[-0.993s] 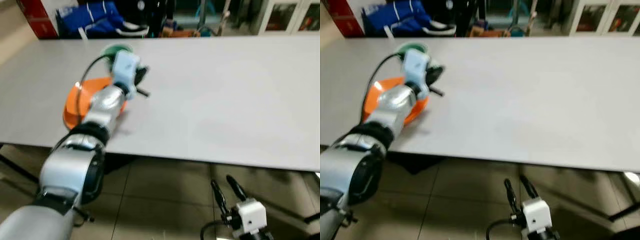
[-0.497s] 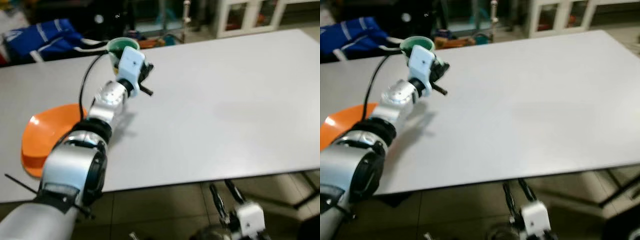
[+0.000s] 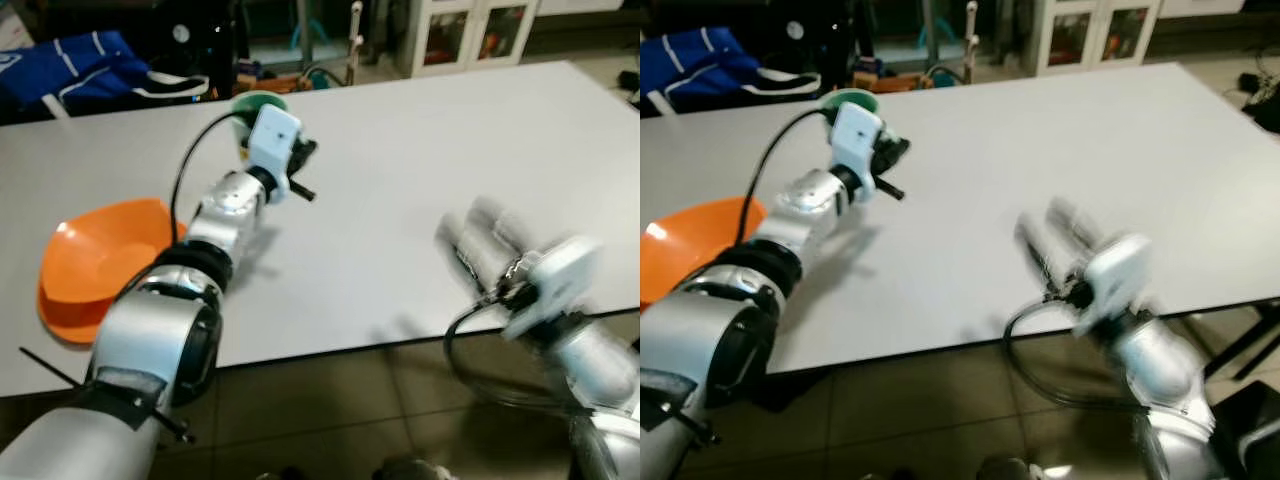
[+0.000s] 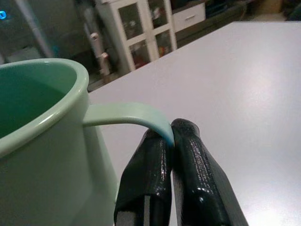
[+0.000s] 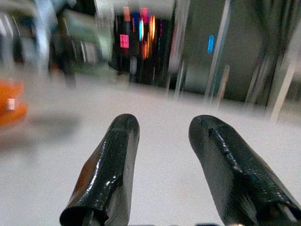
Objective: Setting the table
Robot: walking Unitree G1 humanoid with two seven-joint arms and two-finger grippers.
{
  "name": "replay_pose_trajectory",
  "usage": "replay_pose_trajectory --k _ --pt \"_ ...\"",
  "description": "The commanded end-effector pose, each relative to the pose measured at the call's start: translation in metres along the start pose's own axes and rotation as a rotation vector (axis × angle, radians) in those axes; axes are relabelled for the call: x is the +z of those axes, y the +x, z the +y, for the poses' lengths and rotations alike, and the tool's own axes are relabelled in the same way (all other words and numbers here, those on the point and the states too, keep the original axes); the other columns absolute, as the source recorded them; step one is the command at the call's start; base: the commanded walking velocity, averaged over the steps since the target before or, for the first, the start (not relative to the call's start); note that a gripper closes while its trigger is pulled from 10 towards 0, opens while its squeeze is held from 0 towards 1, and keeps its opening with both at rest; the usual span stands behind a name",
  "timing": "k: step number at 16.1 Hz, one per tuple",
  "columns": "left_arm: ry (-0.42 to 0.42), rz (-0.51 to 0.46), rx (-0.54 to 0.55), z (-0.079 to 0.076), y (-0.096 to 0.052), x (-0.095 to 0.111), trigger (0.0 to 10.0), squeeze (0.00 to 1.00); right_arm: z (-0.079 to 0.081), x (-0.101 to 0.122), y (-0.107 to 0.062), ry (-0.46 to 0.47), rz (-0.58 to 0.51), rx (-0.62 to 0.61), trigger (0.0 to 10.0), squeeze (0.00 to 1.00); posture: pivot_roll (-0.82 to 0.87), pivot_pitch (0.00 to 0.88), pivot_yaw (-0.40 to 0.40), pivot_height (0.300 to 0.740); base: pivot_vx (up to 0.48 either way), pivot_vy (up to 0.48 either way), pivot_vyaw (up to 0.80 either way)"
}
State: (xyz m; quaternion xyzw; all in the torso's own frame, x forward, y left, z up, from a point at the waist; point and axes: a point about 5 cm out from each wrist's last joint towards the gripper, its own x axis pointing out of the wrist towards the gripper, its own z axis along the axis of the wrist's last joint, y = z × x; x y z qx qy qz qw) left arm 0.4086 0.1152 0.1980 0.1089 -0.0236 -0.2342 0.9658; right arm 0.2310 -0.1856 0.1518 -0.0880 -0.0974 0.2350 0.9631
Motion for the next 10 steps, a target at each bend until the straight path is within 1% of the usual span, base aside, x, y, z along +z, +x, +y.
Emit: replay_pose_trajectory --k 1,2,3,5,6,8,10 --pt "-0.003 0.015 0.017 0.005 -0.001 0.000 0.0 0.00 -0.005 0.005 -0.007 0.004 0.021 0.030 10.0 0.00 -0.38 0.059 0.110 0.740 0.000 0.000 0.00" --pt "-0.022 0.015 0.026 0.007 -0.002 -0.001 0.0 0.00 -0.006 0.012 -0.009 0.012 0.042 0.057 10.0 0.00 -0.39 0.065 0.114 0.740 0.000 0.000 0.00" --pt "-0.032 0.017 0.030 0.007 -0.002 -0.001 0.0 0.00 -0.006 0.016 -0.008 0.027 0.055 0.067 10.0 0.00 -0.40 0.065 0.114 0.740 0.000 0.000 0.00" --pt "-0.087 0.024 0.044 0.007 -0.002 -0.004 0.0 0.00 0.002 0.030 -0.001 0.089 0.080 0.141 10.0 0.00 -0.40 0.064 0.106 0.740 0.000 0.000 0.00" --pt "-0.108 0.028 0.049 0.007 -0.003 -0.006 0.0 0.00 0.004 0.032 0.000 0.091 0.080 0.161 10.0 0.00 -0.40 0.064 0.104 0.740 0.000 0.000 0.00" --pt "-0.155 0.047 0.074 0.007 -0.006 -0.015 0.0 0.00 -0.003 0.034 0.006 0.098 0.081 0.166 10.0 0.00 -0.41 0.066 0.090 0.740 0.000 0.000 0.00" --pt "-0.173 0.071 0.093 0.006 -0.009 -0.024 0.0 0.00 -0.005 0.036 0.012 0.111 0.090 0.189 10.0 0.00 -0.40 0.069 0.074 0.740 0.000 0.000 0.00"
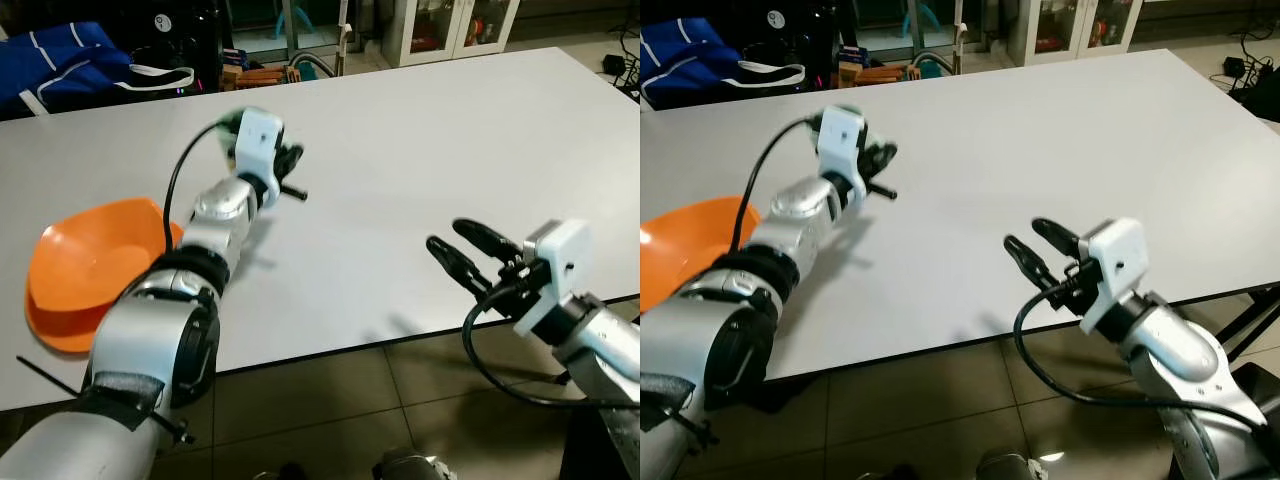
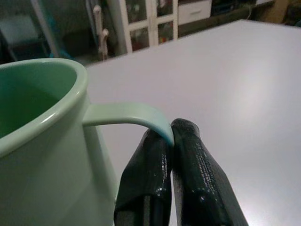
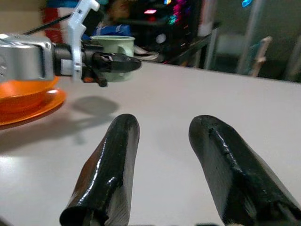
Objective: Setting the table
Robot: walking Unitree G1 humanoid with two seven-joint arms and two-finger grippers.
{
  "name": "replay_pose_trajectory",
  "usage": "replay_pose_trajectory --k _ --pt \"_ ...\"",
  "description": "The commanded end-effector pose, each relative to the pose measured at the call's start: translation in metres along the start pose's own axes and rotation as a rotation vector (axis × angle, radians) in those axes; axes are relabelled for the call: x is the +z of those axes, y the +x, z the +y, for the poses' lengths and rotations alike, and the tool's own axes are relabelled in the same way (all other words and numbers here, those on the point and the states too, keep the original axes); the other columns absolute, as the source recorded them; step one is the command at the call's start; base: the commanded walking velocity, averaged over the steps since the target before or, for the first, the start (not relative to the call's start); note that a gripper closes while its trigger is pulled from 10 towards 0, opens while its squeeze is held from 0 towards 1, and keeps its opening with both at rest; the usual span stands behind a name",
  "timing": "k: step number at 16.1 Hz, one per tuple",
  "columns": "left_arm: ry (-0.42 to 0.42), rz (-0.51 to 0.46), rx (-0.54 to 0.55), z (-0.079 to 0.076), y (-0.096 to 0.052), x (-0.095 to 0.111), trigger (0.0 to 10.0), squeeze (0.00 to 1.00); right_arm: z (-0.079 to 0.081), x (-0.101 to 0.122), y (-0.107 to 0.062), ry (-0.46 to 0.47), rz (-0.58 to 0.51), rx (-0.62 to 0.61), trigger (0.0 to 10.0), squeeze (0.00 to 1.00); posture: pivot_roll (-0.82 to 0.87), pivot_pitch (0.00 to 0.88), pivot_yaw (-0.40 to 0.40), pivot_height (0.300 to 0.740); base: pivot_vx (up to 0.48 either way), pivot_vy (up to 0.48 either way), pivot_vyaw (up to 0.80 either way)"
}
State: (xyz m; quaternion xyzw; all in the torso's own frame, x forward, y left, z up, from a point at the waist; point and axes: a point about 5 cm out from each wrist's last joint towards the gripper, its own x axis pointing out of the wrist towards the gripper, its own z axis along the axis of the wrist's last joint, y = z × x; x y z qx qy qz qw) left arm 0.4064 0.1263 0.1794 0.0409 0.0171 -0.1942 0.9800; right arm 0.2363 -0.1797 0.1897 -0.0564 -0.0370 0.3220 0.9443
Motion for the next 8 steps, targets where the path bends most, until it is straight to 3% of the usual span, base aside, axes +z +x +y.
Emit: replay_pose_trajectory --k 1,8 --pt "-0.017 0.025 0.022 0.002 -0.002 -0.007 0.0 0.00 -0.001 0.002 0.004 0.019 0.019 0.039 10.0 0.00 -0.39 0.071 0.065 0.740 0.000 0.000 0.00" --pt "0.041 0.110 0.017 -0.010 -0.011 -0.043 0.0 0.00 0.003 0.003 0.019 0.108 0.080 0.187 10.0 0.00 -0.36 0.068 -0.008 0.740 0.000 0.000 0.00"
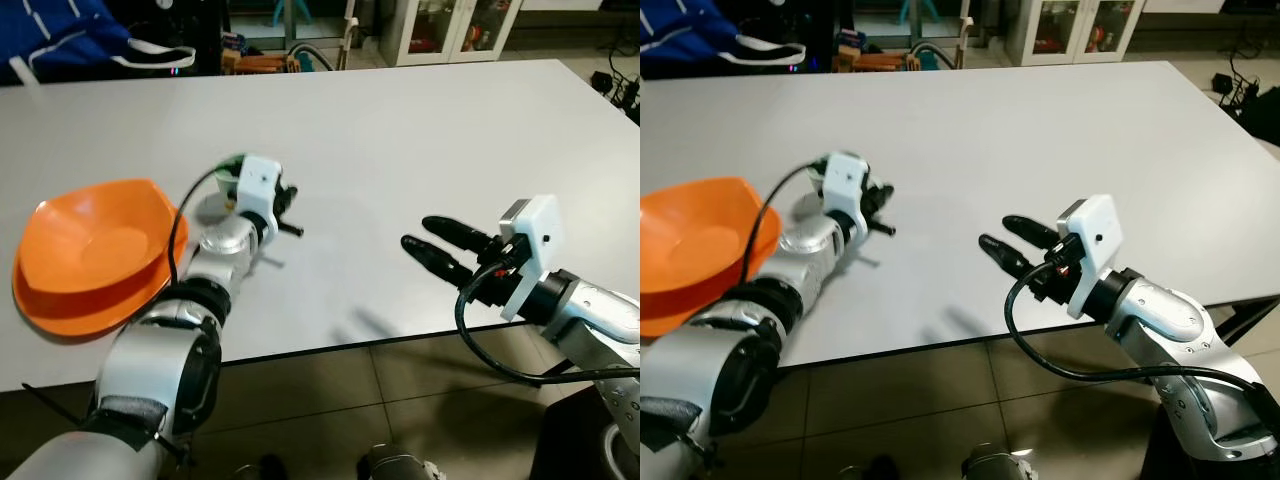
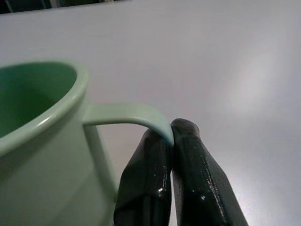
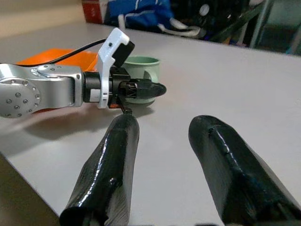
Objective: Setting the table
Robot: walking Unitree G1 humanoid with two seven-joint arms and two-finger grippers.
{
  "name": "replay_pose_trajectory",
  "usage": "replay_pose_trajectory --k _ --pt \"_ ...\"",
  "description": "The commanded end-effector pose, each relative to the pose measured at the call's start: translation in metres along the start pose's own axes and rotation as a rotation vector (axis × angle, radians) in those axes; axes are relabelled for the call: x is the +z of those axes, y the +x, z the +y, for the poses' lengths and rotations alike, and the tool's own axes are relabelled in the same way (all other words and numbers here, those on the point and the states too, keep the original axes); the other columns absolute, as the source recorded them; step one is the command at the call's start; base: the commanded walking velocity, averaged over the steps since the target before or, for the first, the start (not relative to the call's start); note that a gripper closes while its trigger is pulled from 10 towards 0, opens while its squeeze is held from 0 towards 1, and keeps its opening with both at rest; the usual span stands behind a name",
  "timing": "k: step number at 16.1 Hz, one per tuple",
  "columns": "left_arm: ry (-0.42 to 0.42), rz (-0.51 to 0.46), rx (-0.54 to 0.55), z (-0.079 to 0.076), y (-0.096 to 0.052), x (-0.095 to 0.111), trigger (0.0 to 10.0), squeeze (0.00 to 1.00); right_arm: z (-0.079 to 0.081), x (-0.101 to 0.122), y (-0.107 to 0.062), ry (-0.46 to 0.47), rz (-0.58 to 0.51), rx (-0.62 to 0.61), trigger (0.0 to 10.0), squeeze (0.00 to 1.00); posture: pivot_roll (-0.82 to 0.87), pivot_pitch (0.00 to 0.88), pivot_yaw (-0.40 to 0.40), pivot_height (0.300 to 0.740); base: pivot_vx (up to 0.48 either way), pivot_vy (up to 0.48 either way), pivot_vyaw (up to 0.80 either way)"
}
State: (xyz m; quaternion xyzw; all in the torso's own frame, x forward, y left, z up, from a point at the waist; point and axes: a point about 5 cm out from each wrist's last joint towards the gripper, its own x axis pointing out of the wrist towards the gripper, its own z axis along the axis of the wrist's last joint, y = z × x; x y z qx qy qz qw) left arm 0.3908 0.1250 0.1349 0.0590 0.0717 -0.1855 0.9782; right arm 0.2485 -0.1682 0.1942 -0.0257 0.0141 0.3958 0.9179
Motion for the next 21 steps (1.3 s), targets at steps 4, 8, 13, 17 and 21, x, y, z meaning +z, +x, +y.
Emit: replay_pose_trajectory --k 4,8,13,17,21 --pt "0.107 0.031 0.007 0.000 -0.003 -0.008 0.0 0.00 0.001 -0.005 0.005 0.044 0.021 0.031 10.0 0.00 -0.35 0.060 -0.020 0.740 0.000 0.000 0.00" --pt "0.131 0.044 0.002 0.000 -0.005 -0.013 0.0 0.00 0.002 -0.006 0.002 0.070 0.033 0.040 10.0 0.00 -0.35 0.060 -0.023 0.740 0.000 0.000 0.00" --pt "0.129 0.048 0.014 0.000 -0.003 -0.012 0.0 0.00 0.005 -0.015 -0.003 0.079 0.082 0.072 10.0 0.00 -0.36 0.056 -0.033 0.740 0.000 0.000 0.00" --pt "0.139 0.043 0.014 -0.001 -0.002 -0.008 0.0 0.00 0.005 -0.015 -0.005 0.078 0.091 0.077 10.0 0.00 -0.37 0.055 -0.030 0.740 0.000 0.000 0.00" --pt "0.140 0.044 0.029 -0.001 -0.001 -0.005 10.0 0.00 0.006 -0.015 -0.007 0.075 0.097 0.083 10.0 0.00 -0.37 0.059 -0.032 0.740 0.000 0.000 0.00"
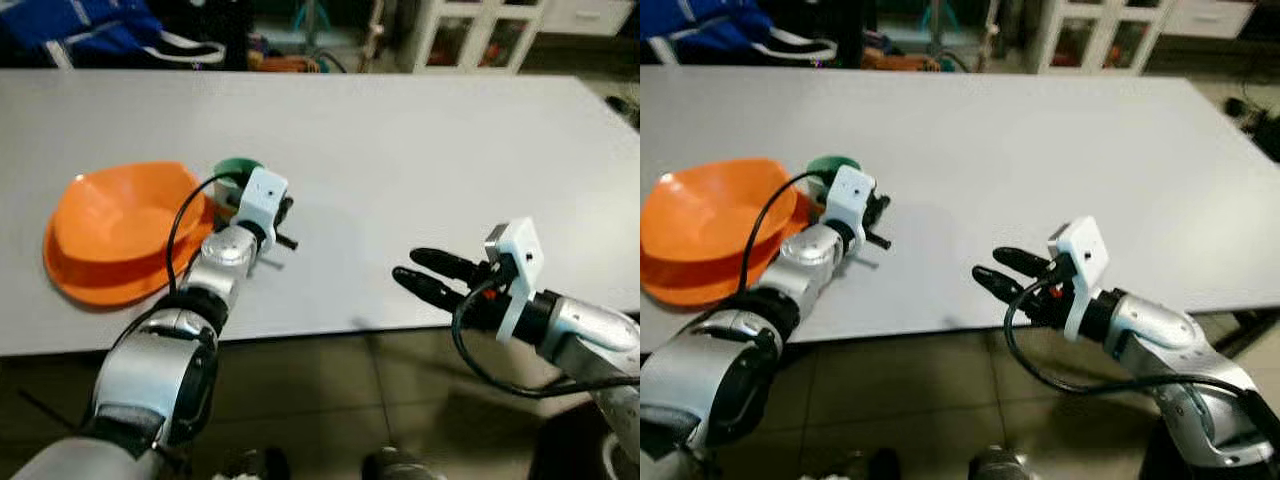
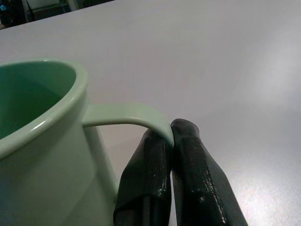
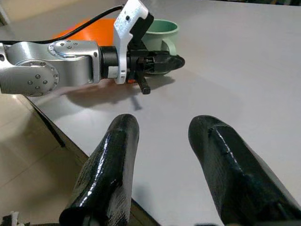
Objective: Setting the table
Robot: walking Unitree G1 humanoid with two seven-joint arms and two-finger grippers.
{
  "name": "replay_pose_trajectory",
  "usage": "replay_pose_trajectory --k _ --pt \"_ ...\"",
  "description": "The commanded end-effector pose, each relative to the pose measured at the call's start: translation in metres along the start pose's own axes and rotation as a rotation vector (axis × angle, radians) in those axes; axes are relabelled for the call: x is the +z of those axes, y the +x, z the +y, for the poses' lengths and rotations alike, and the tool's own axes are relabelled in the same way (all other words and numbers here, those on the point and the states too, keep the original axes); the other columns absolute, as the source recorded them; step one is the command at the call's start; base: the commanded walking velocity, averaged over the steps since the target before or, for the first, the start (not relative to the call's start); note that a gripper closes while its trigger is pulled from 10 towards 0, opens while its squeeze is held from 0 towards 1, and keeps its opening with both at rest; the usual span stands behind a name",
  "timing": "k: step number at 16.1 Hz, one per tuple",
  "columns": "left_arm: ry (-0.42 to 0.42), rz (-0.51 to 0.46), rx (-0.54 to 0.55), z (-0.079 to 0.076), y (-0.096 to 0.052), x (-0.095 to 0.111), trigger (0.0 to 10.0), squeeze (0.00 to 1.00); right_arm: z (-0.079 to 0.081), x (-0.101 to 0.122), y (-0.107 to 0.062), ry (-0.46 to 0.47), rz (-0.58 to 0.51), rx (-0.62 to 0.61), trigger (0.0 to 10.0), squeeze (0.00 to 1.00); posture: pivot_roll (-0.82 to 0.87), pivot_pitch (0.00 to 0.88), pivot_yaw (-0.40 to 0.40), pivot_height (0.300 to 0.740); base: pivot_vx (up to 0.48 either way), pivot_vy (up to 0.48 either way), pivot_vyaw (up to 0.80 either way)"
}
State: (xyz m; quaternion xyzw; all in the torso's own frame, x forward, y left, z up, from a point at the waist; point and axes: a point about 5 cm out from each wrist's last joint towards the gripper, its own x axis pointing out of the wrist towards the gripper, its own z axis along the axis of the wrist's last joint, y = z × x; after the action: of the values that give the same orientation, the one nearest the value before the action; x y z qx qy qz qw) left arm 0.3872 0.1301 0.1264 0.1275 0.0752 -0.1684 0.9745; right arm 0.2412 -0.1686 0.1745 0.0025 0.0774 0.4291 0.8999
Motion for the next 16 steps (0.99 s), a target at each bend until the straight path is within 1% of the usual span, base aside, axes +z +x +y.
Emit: replay_pose_trajectory --k 1,4,5,6,11,16 --pt "0.008 0.010 -0.013 -0.0030 0.0029 0.0047 10.0 0.00 0.0015 0.0035 -0.0029 -0.026 0.007 0.002 10.0 0.00 -0.37 0.060 -0.031 0.740 0.000 0.000 0.00" --pt "0.015 0.012 -0.014 -0.0039 0.0031 0.0045 10.0 0.00 0.0031 0.0025 -0.0031 -0.028 0.008 0.002 10.0 0.00 -0.37 0.065 -0.028 0.740 0.000 0.000 0.00" --pt "0.014 0.012 -0.014 -0.0045 0.0033 0.0047 10.0 0.11 0.0041 0.0017 -0.0030 -0.029 0.008 0.002 10.0 0.00 -0.38 0.066 -0.027 0.740 0.000 0.000 0.00" --pt "0.007 0.012 -0.012 -0.0050 0.0035 0.0047 10.0 1.00 0.0048 0.0012 -0.0032 -0.027 0.008 0.001 10.0 0.00 -0.38 0.067 -0.026 0.740 0.000 0.000 0.00" --pt "-0.007 0.016 0.006 -0.0030 0.0036 0.0051 10.0 1.00 0.0053 0.0001 -0.0062 -0.028 0.018 -0.005 10.0 0.00 -0.38 0.070 -0.030 0.740 0.000 0.000 0.00" --pt "-0.002 0.022 0.022 -0.0003 0.0037 0.0059 10.0 1.00 0.0053 -0.0009 -0.0075 -0.028 0.022 -0.008 10.0 0.00 -0.38 0.068 -0.029 0.740 0.000 0.000 0.00"
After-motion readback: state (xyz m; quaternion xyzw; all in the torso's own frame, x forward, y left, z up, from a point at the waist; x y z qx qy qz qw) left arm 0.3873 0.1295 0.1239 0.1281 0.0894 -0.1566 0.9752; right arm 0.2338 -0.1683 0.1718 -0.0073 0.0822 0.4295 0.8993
